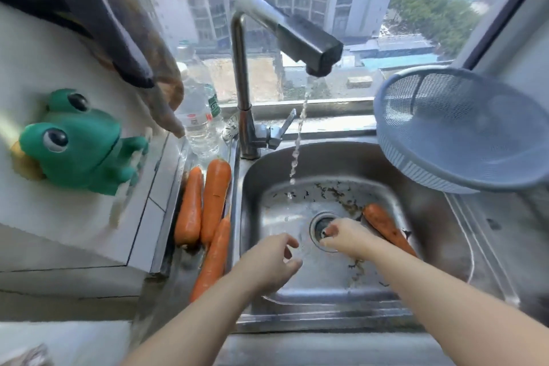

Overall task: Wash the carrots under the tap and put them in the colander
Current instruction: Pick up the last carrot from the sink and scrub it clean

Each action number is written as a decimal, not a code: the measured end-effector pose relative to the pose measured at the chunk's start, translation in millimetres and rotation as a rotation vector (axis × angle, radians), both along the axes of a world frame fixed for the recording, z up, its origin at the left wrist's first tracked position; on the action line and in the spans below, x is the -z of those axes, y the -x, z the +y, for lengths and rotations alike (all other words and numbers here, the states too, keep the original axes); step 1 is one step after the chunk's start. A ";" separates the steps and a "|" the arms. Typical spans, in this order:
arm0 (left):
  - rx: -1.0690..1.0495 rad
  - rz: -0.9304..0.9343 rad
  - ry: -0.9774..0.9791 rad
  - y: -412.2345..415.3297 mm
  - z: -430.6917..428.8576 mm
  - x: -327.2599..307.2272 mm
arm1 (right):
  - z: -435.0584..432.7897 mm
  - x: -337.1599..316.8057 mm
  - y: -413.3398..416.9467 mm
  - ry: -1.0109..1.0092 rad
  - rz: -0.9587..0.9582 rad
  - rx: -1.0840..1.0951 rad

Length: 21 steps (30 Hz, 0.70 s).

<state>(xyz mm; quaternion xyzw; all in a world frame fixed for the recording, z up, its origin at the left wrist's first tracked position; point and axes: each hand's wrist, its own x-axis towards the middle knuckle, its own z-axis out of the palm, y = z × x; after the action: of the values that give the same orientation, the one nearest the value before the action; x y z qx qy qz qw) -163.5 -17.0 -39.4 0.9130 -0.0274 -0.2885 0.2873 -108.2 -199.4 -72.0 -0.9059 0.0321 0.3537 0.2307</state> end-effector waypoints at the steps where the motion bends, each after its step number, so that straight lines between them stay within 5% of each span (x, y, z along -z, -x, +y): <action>1: 0.027 0.034 0.017 -5.3 -11.9 2.9 | -21.3 8.9 -3.2 0.070 -0.017 0.045; 5: 0.027 0.111 0.088 -23.9 -50.2 15.5 | -91.8 47.0 -10.3 0.196 -0.059 0.326; 9: -0.007 0.155 0.105 -41.3 -71.8 30.1 | -124.8 75.2 -25.7 0.279 -0.081 0.369; 21: -0.158 0.239 0.096 -53.0 -61.7 50.2 | -118.1 118.1 -51.8 0.521 -0.074 0.086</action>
<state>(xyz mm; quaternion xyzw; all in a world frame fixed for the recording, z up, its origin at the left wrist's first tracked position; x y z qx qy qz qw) -110.4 -78.6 -89.6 0.8568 0.0651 -0.3698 0.3535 -56.5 -317.5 -190.1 -0.9449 0.1520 0.2899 0.0057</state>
